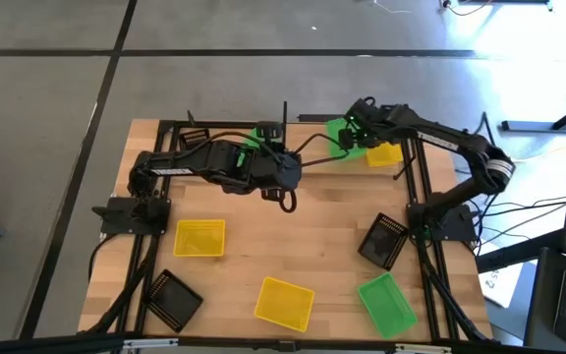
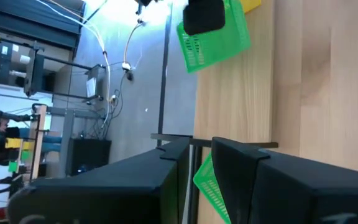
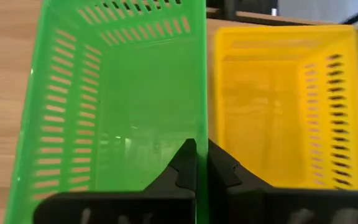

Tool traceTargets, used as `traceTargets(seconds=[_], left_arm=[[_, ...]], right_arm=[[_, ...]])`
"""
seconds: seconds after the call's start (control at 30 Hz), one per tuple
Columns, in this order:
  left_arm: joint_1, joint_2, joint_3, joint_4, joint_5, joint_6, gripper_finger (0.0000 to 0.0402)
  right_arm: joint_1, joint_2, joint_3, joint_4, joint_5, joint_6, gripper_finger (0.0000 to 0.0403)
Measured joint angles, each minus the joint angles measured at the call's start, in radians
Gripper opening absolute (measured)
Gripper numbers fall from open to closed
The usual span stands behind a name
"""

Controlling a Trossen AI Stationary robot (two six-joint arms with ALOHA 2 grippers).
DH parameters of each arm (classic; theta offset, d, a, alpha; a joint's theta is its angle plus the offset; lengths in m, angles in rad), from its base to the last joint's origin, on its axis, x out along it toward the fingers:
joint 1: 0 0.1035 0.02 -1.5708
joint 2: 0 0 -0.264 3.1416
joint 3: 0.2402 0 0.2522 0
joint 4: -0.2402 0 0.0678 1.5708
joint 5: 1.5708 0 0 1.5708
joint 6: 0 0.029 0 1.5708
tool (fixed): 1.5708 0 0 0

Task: Stack baskets on shelf by color
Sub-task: Put the bottom green basket on the shelf, then put the top left black basket on the shelf

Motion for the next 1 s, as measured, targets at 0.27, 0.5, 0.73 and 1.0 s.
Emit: traceTargets(seconds=[0.27,0.5,0.73,1.0], left_arm=[[0.0,0.0,0.0,-0.018,0.0,-0.024,0.0063],[0.0,0.0,0.0,-0.033,0.0,-0.025,0.0063],[0.0,0.0,0.0,-0.033,0.0,-0.026,0.0063],[0.002,-0.001,0.0,-0.103,0.0,-0.129,0.0063]], right_arm=[[-0.001,0.095,0.0,0.033,-0.034,-0.065,0.0],[-0.002,0.112,0.0,0.02,-0.033,-0.06,0.0013],[-0.012,0.113,0.0,0.017,-0.034,-0.04,0.0055],[-0.009,0.074,0.0,-0.002,0.032,-0.017,0.0079]])
